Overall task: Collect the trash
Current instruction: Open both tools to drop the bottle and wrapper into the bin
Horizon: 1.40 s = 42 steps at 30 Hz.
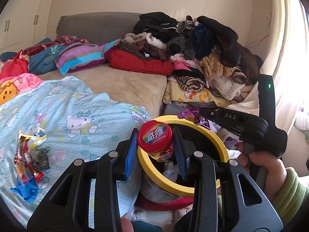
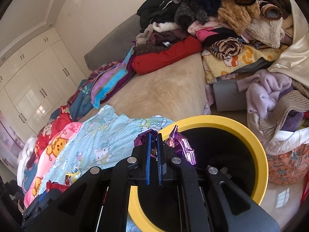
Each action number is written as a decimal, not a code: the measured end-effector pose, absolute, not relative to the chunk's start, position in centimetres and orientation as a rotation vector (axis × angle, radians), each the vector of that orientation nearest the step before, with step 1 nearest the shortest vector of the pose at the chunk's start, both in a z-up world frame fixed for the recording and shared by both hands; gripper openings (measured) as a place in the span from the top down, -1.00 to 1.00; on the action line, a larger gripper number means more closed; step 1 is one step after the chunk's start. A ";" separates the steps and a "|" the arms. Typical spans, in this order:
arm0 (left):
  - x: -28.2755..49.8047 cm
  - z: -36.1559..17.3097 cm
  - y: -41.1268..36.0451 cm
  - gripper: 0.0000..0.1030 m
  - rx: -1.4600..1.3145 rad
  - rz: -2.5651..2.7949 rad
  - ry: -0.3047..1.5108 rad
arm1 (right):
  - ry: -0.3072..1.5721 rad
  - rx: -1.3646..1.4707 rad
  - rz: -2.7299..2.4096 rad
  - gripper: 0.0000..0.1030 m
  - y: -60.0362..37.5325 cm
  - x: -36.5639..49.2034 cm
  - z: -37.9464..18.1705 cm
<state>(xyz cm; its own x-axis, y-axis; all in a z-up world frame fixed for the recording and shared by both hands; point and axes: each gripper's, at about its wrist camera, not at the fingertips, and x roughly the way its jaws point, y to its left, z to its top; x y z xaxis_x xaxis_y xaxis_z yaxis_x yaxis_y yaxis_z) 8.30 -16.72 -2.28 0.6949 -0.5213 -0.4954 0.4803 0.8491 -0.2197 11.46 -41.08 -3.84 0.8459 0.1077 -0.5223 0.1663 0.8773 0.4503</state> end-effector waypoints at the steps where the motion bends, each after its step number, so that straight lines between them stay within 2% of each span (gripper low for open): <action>1: 8.3 -2.3 -16.9 0.45 -0.073 -0.562 0.578 | 0.568 0.509 -0.036 0.88 -41.3 11.4 -3.9; 30: 10.7 -7.1 -22.1 0.43 -0.023 -0.682 0.691 | 0.669 0.575 -0.141 0.86 -45.6 12.0 -8.3; 31: 10.8 -7.1 -21.9 0.28 -0.030 -0.679 0.691 | 0.671 0.578 -0.145 0.82 -45.8 12.0 -8.4; 32: 10.8 -7.1 -21.7 -0.01 -0.039 -0.675 0.692 | 0.672 0.581 -0.149 0.76 -45.9 12.0 -8.4; 34: 10.9 -6.9 -21.2 -0.25 -0.053 -0.659 0.686 | 0.668 0.587 -0.156 0.40 -46.0 11.9 -8.4; 36: 10.9 -6.7 -20.6 -0.33 -0.065 -0.645 0.682 | 0.666 0.583 -0.161 0.38 -45.9 11.9 -8.4; 38: 10.8 -6.4 -20.2 -0.58 -0.072 -0.625 0.674 | 0.667 0.573 -0.163 0.37 -45.7 11.9 -8.3; 42: 10.6 -5.8 -18.8 -0.66 -0.083 -0.575 0.654 | 0.660 0.543 -0.163 0.27 -45.0 11.9 -7.8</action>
